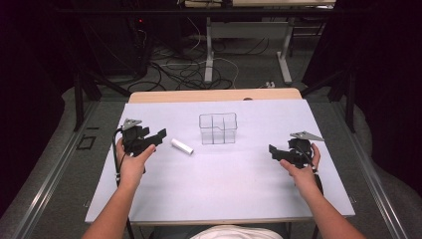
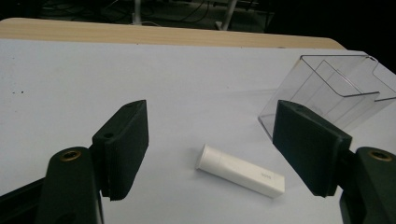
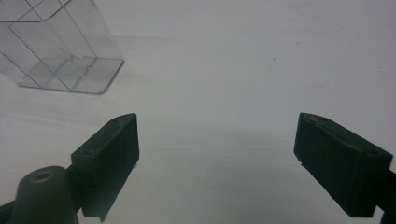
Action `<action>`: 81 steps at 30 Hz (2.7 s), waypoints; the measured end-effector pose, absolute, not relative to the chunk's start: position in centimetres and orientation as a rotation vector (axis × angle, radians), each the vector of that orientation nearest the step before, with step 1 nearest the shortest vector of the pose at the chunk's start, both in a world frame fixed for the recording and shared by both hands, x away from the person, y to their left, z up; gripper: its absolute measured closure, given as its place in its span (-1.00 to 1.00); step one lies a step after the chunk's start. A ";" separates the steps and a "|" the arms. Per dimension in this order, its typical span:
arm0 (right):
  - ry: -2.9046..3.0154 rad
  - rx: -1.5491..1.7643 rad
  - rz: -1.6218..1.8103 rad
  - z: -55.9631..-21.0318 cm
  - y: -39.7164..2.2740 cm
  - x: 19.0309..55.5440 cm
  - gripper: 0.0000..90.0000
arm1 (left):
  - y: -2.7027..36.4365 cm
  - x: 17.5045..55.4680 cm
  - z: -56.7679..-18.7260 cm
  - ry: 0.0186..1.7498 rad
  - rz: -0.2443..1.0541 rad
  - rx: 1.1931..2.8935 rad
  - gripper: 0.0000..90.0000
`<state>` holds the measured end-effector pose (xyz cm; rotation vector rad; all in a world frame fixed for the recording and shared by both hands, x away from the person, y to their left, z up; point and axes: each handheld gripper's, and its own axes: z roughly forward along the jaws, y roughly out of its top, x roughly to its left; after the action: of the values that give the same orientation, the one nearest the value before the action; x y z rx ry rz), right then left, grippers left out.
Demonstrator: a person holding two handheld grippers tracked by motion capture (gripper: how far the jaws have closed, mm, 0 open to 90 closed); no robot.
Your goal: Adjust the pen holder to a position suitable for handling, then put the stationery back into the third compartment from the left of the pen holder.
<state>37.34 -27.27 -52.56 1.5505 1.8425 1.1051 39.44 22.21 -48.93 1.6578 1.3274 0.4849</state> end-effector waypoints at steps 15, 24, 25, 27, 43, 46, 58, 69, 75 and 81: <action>1.890 1.506 1.078 -52.8 -26.6 37.5 -0.70 | 24.4 40.3 -50.4 1.345 0.485 1.642 -0.99; 1.914 1.487 1.072 -52.9 -26.1 37.5 -0.68 | 25.5 40.2 -50.5 1.385 0.485 1.612 -0.99; 1.920 1.477 1.070 -52.9 -26.1 37.5 -0.67 | 25.5 40.1 -50.6 1.385 0.491 1.613 -0.99; 1.933 1.464 1.075 -52.9 -25.9 37.5 -0.67 | 25.5 40.1 -50.7 1.383 0.499 1.624 -0.99; 2.073 1.307 1.133 -51.5 -23.0 37.3 -0.63 | 25.5 39.5 -50.6 1.353 0.520 1.675 -0.99; 2.092 1.261 1.130 -51.0 -22.1 37.4 -0.59 | 25.7 39.5 -50.6 1.355 0.522 1.668 -0.99; 2.295 1.123 1.098 -49.5 -16.7 38.6 -0.31 | 25.9 39.5 -50.8 1.361 0.555 1.690 -0.99; 2.451 1.027 1.068 -48.3 -12.2 39.7 -0.18 | 25.9 39.3 -50.9 1.357 0.557 1.705 -0.99; 2.491 0.976 1.034 -48.0 -10.0 40.5 -0.19 | 25.9 39.2 -50.9 1.350 0.559 1.710 -0.99; 2.547 0.954 1.057 -47.8 -8.5 41.0 -0.07 | 26.1 39.3 -51.2 1.363 0.554 1.715 -0.99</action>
<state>40.97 -8.50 -47.84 0.9542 2.5466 1.0566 39.27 26.06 -51.20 1.7148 1.3627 0.5544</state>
